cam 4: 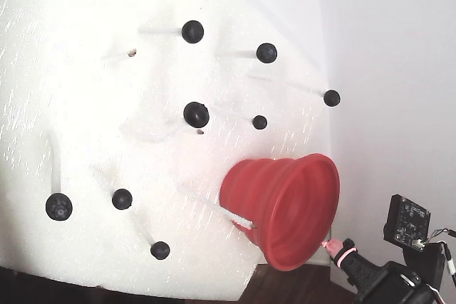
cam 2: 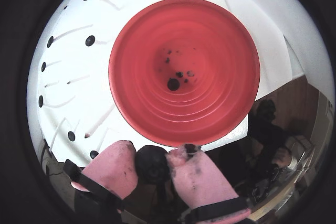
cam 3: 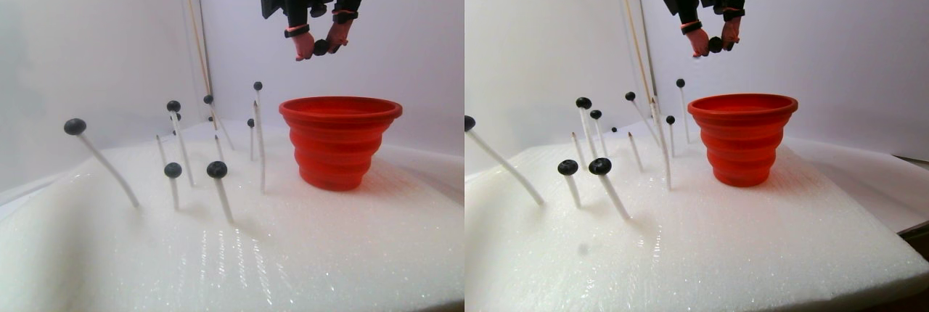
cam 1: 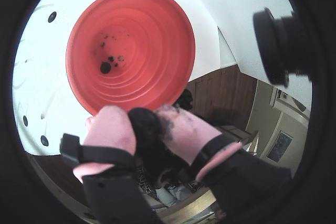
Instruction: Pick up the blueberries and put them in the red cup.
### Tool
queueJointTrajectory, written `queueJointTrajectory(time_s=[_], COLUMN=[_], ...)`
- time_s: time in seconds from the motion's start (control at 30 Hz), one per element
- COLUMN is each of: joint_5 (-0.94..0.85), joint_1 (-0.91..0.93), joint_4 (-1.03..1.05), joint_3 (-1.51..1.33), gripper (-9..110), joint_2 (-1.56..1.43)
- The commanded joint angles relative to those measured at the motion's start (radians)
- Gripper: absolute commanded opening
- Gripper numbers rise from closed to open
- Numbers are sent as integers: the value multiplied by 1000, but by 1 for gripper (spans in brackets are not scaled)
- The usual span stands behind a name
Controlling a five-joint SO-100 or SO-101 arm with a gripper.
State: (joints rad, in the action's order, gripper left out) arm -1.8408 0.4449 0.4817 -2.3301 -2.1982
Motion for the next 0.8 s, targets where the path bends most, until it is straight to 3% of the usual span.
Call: queueJointTrajectory(time_s=[0.0,0.77], joint_5=[-11,-14], joint_1=[26,15], joint_4=[-31,-81], joint_3=[98,103], gripper=[11,16], joint_2=[0,31])
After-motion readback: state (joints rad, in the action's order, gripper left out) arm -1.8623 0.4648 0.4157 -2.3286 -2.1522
